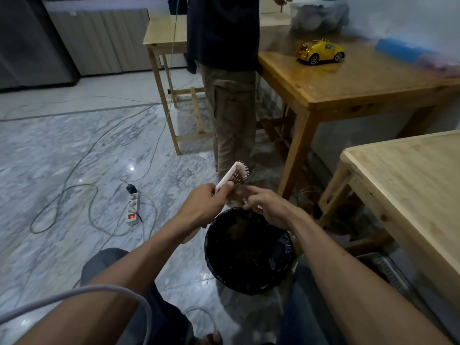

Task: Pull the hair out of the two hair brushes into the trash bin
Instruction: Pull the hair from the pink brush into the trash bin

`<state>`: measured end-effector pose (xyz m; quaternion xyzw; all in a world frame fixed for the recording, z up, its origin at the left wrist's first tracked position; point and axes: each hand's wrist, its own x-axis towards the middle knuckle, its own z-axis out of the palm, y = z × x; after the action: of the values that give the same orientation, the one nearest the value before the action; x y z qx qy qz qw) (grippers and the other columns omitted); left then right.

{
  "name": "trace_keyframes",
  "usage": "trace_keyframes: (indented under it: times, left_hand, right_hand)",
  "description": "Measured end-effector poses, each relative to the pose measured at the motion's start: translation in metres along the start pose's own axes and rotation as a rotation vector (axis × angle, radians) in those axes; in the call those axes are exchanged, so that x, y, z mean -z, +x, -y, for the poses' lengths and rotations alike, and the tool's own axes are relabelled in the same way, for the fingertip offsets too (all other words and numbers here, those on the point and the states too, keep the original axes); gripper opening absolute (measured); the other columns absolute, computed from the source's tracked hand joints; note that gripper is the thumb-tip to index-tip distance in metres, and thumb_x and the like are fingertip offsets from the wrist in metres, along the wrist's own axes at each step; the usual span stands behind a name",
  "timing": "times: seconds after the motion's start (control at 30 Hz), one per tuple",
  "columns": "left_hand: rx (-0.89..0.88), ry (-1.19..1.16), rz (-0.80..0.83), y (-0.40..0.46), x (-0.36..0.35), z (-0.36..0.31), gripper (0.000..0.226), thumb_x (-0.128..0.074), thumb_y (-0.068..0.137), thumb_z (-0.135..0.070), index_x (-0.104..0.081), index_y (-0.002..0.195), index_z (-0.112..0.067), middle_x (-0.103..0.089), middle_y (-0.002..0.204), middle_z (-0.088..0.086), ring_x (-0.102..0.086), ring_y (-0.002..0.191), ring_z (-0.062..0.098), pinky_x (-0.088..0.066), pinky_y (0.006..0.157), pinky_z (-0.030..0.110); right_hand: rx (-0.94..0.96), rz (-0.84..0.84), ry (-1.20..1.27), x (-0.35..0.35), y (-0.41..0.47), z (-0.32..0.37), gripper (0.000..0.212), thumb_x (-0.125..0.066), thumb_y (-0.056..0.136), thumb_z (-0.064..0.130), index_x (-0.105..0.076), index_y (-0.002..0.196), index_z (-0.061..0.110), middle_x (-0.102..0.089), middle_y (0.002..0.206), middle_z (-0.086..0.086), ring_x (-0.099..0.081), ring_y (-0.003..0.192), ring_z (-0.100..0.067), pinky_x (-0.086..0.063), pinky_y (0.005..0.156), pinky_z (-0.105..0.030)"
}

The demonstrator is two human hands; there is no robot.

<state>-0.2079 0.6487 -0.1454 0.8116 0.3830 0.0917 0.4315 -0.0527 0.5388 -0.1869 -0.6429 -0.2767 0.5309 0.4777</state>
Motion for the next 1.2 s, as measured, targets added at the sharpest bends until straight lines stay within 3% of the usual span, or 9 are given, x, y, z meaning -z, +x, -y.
trace_keyframes:
  times: [0.07,0.17,0.5,0.6,0.7,0.87,1.03,1.1,1.2]
  left_hand:
    - [0.013,-0.022,0.035,0.003,-0.004,-0.002,0.051,-0.045,0.097,-0.056,-0.064,0.087,-0.010,-0.059,0.065,0.005,-0.058,0.052,0.024,-0.047,0.048,0.036]
    - [0.029,-0.011,-0.026,0.009,-0.007,0.000,0.042,-0.048,0.097,-0.049,-0.062,0.088,-0.011,-0.061,0.070,0.008,-0.060,0.057,0.025,-0.048,0.047,0.036]
    - [0.360,-0.416,-0.262,0.034,0.007,0.026,0.041,-0.051,0.093,-0.041,-0.060,0.096,-0.001,-0.052,0.067,0.011,-0.047,0.047,0.024,-0.037,0.046,0.029]
    - [0.313,-0.309,-0.252,0.036,0.012,0.032,0.049,-0.046,0.093,-0.045,-0.060,0.102,0.001,-0.055,0.069,0.012,-0.050,0.048,0.025,-0.039,0.047,0.031]
    - [0.211,-0.201,-0.129,0.025,0.000,0.024,0.049,-0.044,0.094,-0.047,-0.060,0.101,-0.001,-0.056,0.072,0.012,-0.052,0.051,0.026,-0.041,0.049,0.033]
    - [0.064,-0.142,0.044,0.009,-0.017,0.001,0.042,-0.032,0.094,-0.042,-0.059,0.092,-0.010,-0.057,0.072,0.011,-0.051,0.055,0.025,-0.042,0.052,0.034]
    - [0.016,-0.091,0.089,0.009,-0.026,-0.007,0.032,-0.033,0.094,-0.038,-0.056,0.086,-0.018,-0.060,0.076,0.011,-0.055,0.059,0.026,-0.045,0.055,0.037]
    - [0.033,-0.074,0.076,0.012,-0.026,-0.006,0.028,-0.036,0.092,-0.038,-0.056,0.085,-0.019,-0.060,0.078,0.009,-0.056,0.064,0.027,-0.046,0.060,0.039]
    - [0.092,-0.098,0.003,0.016,-0.022,0.002,0.021,-0.038,0.089,-0.028,-0.056,0.087,-0.019,-0.059,0.079,0.009,-0.054,0.065,0.027,-0.042,0.060,0.038]
  right_hand:
    - [0.070,0.031,-0.045,-0.005,-0.003,0.006,0.025,-0.075,0.083,0.018,-0.081,0.106,0.024,-0.080,0.107,0.004,-0.069,0.107,-0.010,-0.047,0.095,-0.029]
    - [0.159,-0.198,-0.131,-0.003,-0.009,0.004,0.009,-0.075,0.093,0.023,-0.082,0.095,0.019,-0.080,0.079,0.002,-0.073,0.073,-0.003,-0.053,0.076,-0.022]
    - [0.138,-0.330,-0.179,0.015,-0.021,-0.017,0.015,-0.076,0.092,0.026,-0.085,0.094,0.015,-0.081,0.076,-0.001,-0.075,0.081,-0.006,-0.053,0.088,-0.026]
    - [0.063,-0.346,-0.213,0.026,-0.025,-0.029,0.016,-0.075,0.093,0.023,-0.085,0.090,0.011,-0.080,0.073,0.001,-0.072,0.077,-0.001,-0.052,0.093,-0.033]
    - [-0.018,-0.231,-0.393,0.024,-0.024,-0.029,0.016,-0.072,0.093,0.019,-0.082,0.105,0.018,-0.079,0.100,0.006,-0.068,0.101,-0.006,-0.050,0.106,-0.038]
    - [-0.026,-0.200,-0.213,0.014,-0.017,-0.014,0.078,-0.072,0.068,0.034,-0.056,0.145,0.031,-0.057,0.146,0.002,-0.049,0.137,-0.018,-0.038,0.116,-0.041]
    - [0.109,-0.150,-0.053,0.001,-0.017,-0.016,0.034,-0.081,0.082,0.045,-0.082,0.104,0.018,-0.081,0.104,-0.005,-0.071,0.099,-0.012,-0.052,0.095,-0.038]
    - [0.164,-0.264,-0.082,0.000,-0.015,-0.019,0.018,-0.077,0.089,0.034,-0.082,0.086,0.017,-0.076,0.073,0.004,-0.066,0.070,-0.001,-0.050,0.077,-0.024]
    - [0.187,-0.347,-0.180,0.007,-0.019,-0.024,0.016,-0.076,0.091,0.032,-0.084,0.083,0.021,-0.071,0.063,0.007,-0.063,0.064,0.000,-0.048,0.067,-0.016]
